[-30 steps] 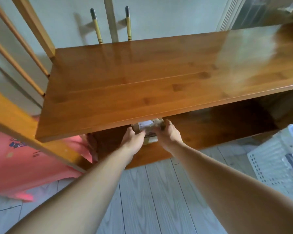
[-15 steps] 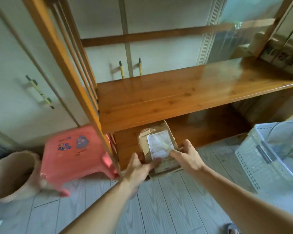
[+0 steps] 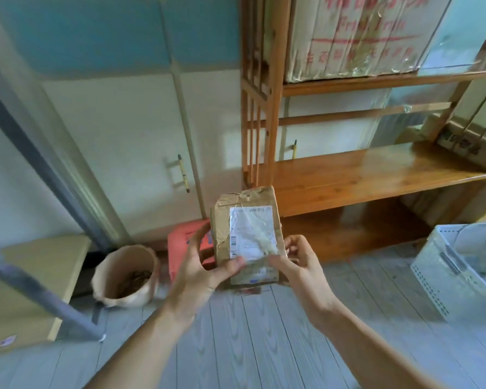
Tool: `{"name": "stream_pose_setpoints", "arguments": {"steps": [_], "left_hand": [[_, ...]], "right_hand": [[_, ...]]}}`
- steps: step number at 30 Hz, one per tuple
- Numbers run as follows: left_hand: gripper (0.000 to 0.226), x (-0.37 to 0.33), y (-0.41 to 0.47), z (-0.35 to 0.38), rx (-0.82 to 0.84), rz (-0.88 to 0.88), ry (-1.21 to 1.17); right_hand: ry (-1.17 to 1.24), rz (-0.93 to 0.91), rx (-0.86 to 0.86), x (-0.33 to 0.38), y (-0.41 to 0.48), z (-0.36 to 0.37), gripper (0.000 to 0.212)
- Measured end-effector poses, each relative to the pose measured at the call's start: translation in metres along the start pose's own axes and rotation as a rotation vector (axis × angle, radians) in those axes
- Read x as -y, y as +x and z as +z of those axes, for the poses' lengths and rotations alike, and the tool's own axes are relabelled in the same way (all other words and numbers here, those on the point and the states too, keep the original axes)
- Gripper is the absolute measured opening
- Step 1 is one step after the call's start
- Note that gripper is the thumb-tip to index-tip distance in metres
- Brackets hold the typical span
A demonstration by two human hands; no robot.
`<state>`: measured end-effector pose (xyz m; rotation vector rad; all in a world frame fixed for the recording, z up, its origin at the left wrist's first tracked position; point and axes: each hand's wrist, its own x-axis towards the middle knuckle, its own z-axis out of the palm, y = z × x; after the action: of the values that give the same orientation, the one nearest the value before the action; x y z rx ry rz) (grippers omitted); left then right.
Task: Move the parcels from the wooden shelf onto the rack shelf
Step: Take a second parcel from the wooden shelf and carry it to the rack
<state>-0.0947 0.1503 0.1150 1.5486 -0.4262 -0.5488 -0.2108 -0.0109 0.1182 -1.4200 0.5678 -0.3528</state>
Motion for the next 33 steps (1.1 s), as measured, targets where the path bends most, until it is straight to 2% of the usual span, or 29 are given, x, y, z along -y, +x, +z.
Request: {"name": "stream_pose_setpoints", "arguments": {"steps": [2, 3, 5, 7, 10, 12, 13, 15, 17, 20, 21, 24, 26, 28, 30, 33], "left_hand": [[0.095, -0.004, -0.004, -0.015, -0.041, 0.035, -0.101], [0.093, -0.008, -0.004, -0.019, -0.048, 0.048, -0.150], [0.097, -0.016, -0.004, -0.026, -0.057, 0.097, -0.208], [0.104, -0.020, -0.002, -0.033, -0.063, 0.162, -0.200], [0.110, -0.019, -0.007, -0.045, -0.068, 0.142, -0.178], [0.083, -0.022, -0.004, -0.058, -0.105, 0.069, -0.290], [0.070, -0.024, 0.002, -0.066, -0.147, 0.028, -0.373], [0.079, -0.030, 0.012, -0.080, -0.199, -0.031, -0.453], [0.087, -0.037, 0.017, -0.083, -0.216, -0.037, -0.358], [0.060, -0.032, 0.021, -0.077, -0.267, -0.008, -0.181], [0.060, -0.029, 0.020, -0.074, -0.235, 0.006, -0.170], [0.080, -0.031, 0.017, -0.067, -0.116, 0.030, -0.201], [0.071, -0.027, 0.017, -0.066, -0.082, 0.023, -0.225], [0.058, -0.023, 0.014, -0.065, -0.095, -0.002, -0.283], [0.057, -0.020, 0.011, -0.062, -0.097, -0.027, -0.285], [0.066, -0.019, 0.005, -0.060, -0.020, -0.034, -0.221]], "right_hand": [[-0.016, -0.068, -0.011, 0.009, -0.001, 0.021, 0.031], [-0.008, -0.093, -0.005, 0.011, 0.000, 0.030, 0.039], [0.081, -0.104, 0.040, 0.012, 0.003, 0.046, 0.053], [0.168, -0.133, 0.092, 0.014, 0.006, 0.057, 0.058], [0.148, -0.153, 0.139, 0.018, 0.013, 0.066, 0.076], [0.161, -0.113, 0.124, 0.025, 0.025, 0.064, 0.092], [0.175, -0.105, 0.087, 0.030, 0.033, 0.063, 0.092], [0.217, -0.100, -0.001, 0.037, 0.048, 0.057, 0.085], [0.234, -0.102, -0.030, 0.041, 0.055, 0.053, 0.075], [0.179, -0.116, 0.013, 0.038, 0.054, 0.048, 0.068], [0.181, -0.128, 0.023, 0.036, 0.053, 0.047, 0.064], [0.247, -0.128, 0.143, 0.035, 0.054, 0.046, 0.047], [0.274, -0.126, 0.202, 0.037, 0.054, 0.047, 0.057], [0.306, -0.147, 0.151, 0.037, 0.055, 0.050, 0.062], [0.363, -0.156, 0.042, 0.038, 0.056, 0.052, 0.059], [0.419, -0.172, 0.005, 0.041, 0.056, 0.052, 0.038]]}}
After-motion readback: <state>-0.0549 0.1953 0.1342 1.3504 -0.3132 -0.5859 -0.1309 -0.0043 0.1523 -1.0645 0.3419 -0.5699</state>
